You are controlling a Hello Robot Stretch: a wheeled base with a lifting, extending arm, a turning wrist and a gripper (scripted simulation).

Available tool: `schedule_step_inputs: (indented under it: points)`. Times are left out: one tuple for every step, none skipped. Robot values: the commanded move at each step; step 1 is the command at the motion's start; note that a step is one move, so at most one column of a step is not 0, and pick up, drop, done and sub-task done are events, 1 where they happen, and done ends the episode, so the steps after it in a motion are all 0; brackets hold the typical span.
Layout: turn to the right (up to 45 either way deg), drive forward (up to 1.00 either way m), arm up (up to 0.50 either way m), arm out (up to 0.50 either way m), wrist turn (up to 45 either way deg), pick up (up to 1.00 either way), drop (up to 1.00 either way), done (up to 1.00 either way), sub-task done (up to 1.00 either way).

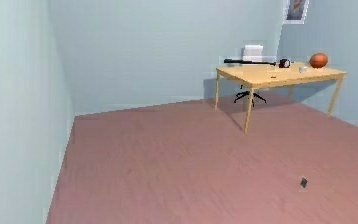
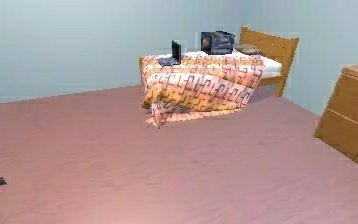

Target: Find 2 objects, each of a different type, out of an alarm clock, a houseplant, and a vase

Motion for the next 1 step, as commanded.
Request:
schedule_step_inputs:
  points:
    - [-45.0,0.0,0.0,0.0,0.0,0.0,0.0,0.0,0.0]
